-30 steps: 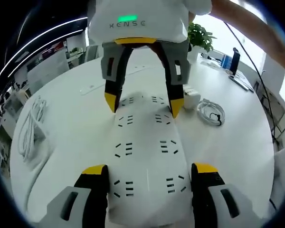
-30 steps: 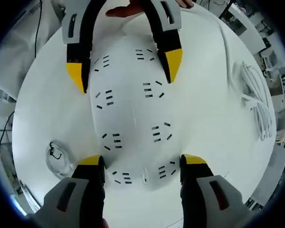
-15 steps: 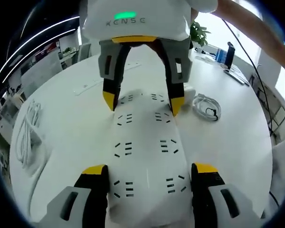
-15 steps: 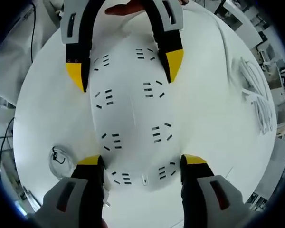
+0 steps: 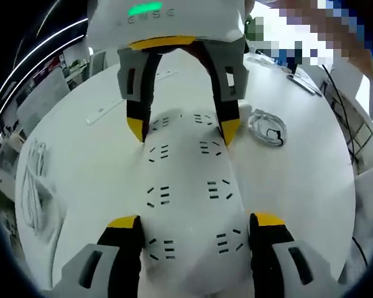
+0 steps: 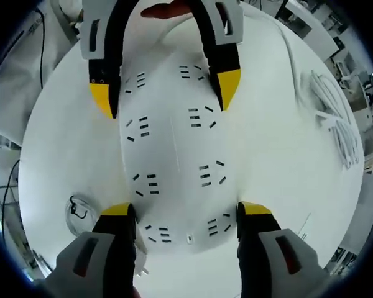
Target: Straighten the power strip on the desk, plug the charger into it
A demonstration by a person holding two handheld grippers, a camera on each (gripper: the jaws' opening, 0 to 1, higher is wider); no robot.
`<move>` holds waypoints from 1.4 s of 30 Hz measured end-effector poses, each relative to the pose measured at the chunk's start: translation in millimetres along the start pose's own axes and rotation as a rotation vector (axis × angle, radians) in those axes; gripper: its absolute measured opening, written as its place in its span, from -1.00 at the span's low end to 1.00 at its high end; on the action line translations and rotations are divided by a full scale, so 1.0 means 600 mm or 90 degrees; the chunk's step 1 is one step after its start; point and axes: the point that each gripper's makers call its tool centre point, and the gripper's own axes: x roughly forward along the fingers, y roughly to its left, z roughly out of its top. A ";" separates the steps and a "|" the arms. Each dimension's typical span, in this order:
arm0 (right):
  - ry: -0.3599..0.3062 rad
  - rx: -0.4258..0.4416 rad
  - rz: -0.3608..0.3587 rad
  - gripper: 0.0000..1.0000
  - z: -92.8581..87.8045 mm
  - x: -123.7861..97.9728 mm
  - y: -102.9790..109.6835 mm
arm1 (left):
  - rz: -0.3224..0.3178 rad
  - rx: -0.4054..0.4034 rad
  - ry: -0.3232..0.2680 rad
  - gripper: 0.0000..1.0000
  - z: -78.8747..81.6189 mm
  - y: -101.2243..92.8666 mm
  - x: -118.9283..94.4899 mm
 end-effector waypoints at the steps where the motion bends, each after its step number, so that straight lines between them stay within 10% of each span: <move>1: 0.001 0.000 0.000 0.30 0.000 0.000 0.000 | -0.003 0.003 0.014 0.43 -0.001 0.000 0.000; 17: -0.013 0.029 0.006 0.30 0.002 0.000 -0.001 | -0.034 0.073 0.096 0.42 -0.004 0.009 -0.002; 42: -0.033 0.098 -0.004 0.31 -0.004 0.001 -0.005 | -0.079 0.124 0.049 0.42 0.000 0.020 -0.001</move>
